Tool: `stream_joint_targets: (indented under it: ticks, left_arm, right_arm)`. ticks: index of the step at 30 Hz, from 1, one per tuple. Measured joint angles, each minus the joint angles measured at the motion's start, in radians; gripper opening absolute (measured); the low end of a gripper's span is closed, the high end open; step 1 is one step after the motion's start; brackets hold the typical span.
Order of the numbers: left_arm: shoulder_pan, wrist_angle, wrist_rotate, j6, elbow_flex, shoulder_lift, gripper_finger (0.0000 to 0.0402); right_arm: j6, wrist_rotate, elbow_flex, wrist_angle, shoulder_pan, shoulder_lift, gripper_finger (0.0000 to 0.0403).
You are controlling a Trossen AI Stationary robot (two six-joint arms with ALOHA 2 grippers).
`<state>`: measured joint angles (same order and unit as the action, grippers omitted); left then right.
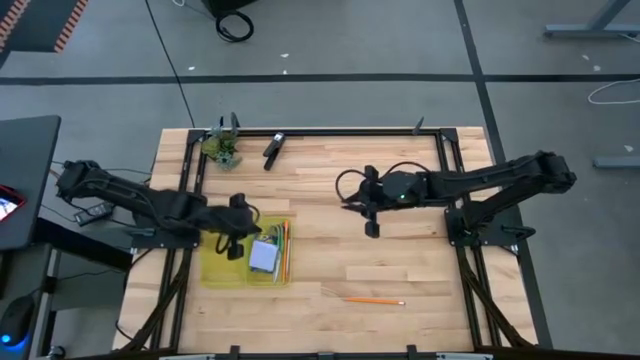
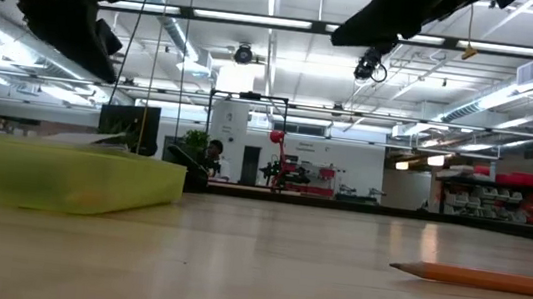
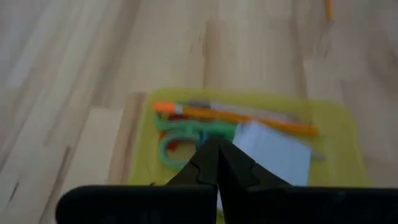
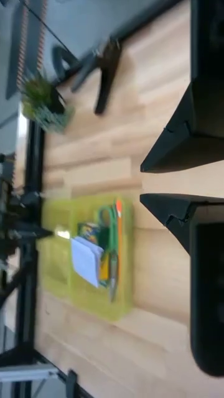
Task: Pack school essentials
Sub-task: Put the orange pencil into the yellow pencil box
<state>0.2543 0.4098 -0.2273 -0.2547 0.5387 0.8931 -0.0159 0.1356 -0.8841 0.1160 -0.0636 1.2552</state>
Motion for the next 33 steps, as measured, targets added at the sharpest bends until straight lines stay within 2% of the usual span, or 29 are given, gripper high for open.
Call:
stream_joint_targets:
  ticks: [8,16,33]
  left_arm:
    - [-0.023,-0.152,-0.005,0.004,-0.119,-0.149,0.0004]
    - [-0.024,-0.203,-0.068,0.015,-0.192,-0.312,0.0003]
    - [-0.062,-0.312,-0.102,0.031,-0.379,-0.583,0.0003]
  right_arm:
    - [0.073,-0.007,0.001,0.027,-0.032,0.088,0.0111]
    - [0.171,-0.008,0.001,0.047,-0.076,0.164,0.0136]
    - [0.279,-0.007,-0.004,0.030,-0.110,0.278,0.0143]
